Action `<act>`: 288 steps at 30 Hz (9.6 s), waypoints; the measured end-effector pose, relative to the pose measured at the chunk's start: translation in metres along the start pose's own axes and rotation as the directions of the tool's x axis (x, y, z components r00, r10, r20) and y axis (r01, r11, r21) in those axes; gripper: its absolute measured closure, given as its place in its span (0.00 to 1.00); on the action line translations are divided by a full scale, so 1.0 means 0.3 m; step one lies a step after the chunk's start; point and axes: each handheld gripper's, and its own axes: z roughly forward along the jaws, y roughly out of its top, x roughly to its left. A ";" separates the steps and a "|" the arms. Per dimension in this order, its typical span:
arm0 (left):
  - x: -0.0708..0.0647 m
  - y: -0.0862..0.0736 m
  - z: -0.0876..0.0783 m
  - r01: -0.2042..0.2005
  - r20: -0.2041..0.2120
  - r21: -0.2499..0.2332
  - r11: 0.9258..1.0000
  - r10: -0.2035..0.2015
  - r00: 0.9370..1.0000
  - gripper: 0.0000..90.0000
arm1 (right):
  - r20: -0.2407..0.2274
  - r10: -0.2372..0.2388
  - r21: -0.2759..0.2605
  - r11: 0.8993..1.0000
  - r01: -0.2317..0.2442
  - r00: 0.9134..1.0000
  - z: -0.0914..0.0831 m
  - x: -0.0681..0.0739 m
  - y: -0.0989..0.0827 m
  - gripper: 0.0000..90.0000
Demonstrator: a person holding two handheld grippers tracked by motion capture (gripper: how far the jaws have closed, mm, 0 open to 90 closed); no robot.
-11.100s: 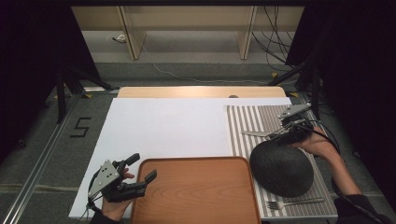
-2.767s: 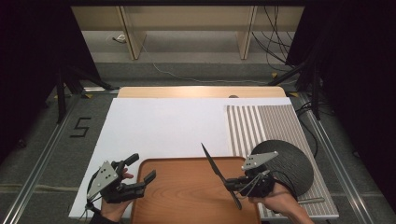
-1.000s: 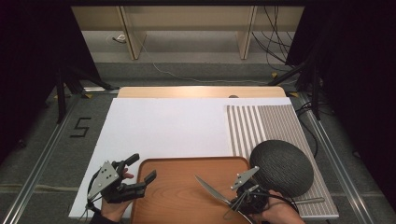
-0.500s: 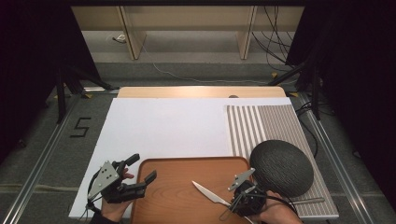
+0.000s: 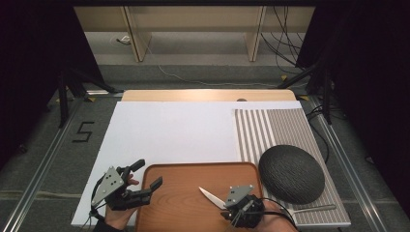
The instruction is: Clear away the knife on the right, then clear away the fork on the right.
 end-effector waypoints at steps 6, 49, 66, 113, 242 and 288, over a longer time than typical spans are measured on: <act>0.003 -0.001 -0.003 0.007 0.003 -0.004 1.000 -0.007 1.000 0.18 | 0.043 -0.030 0.042 0.999 0.029 0.999 0.015 0.000 0.005 1.00; 0.001 -0.001 0.000 0.007 0.000 0.001 1.000 -0.007 1.000 0.18 | 0.177 0.009 0.124 0.992 -0.032 0.984 -0.004 -0.091 -0.052 1.00; 0.001 -0.001 0.000 0.008 -0.001 0.000 1.000 -0.008 1.000 0.18 | 0.172 0.049 0.146 0.986 -0.075 0.984 -0.026 -0.121 -0.079 1.00; 0.002 -0.001 0.002 0.013 0.001 -0.001 1.000 -0.013 1.000 0.18 | 0.000 0.284 -0.222 0.935 -0.277 0.959 -0.163 -0.182 -0.132 0.61; -0.007 -0.001 -0.007 -0.008 0.033 -0.004 1.000 0.008 0.999 0.18 | 0.298 0.469 0.156 0.835 -0.527 0.831 -0.325 -0.293 -0.555 0.32; -0.007 -0.004 0.004 -0.013 0.033 0.020 1.000 0.012 0.999 0.18 | 0.172 -0.027 0.491 0.869 -0.062 0.985 -0.285 -0.207 -0.433 0.95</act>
